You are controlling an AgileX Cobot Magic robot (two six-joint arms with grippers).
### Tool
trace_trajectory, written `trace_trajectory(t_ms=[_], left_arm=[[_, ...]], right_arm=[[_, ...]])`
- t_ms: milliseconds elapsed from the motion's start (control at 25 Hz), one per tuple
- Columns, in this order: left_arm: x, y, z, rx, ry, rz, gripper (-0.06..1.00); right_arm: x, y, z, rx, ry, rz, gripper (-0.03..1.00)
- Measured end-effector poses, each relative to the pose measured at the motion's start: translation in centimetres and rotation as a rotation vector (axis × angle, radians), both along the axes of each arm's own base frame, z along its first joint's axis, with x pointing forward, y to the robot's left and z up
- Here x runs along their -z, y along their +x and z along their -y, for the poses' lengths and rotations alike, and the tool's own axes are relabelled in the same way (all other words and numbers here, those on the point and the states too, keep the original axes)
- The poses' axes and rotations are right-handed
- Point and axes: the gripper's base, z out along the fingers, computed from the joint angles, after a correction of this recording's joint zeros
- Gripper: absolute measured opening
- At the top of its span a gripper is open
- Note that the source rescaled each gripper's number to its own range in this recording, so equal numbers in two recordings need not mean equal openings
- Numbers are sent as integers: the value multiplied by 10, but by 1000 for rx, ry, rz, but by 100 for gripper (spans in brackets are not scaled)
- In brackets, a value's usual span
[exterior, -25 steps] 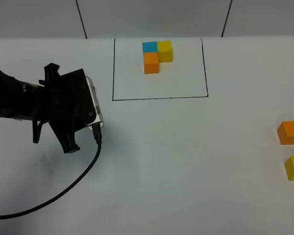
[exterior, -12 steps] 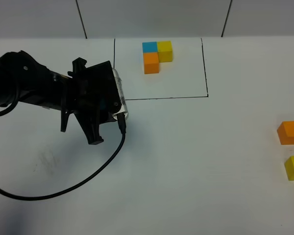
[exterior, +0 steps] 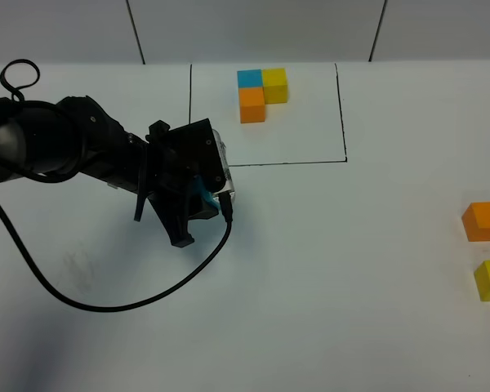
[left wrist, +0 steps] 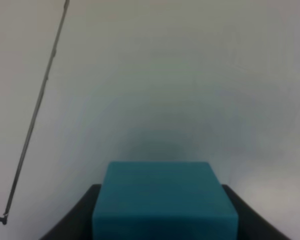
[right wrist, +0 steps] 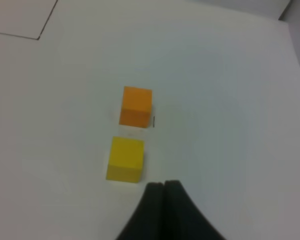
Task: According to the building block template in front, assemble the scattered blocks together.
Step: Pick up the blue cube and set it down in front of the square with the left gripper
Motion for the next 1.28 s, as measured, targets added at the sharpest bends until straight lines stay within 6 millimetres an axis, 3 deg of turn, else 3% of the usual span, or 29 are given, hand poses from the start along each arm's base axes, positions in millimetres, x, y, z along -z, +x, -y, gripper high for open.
trace_trajectory(t_ms=[480,720,1280], left_arm=[[4,2,1,217,69,113,61],[6,4,1,203,65,125,61],[31,21,16,154,39,100,61]], right_arm=[[0,0,0,0,1,0,0],[0,0,0,0,1,0,0],[0,0,0,0,1,0,0]])
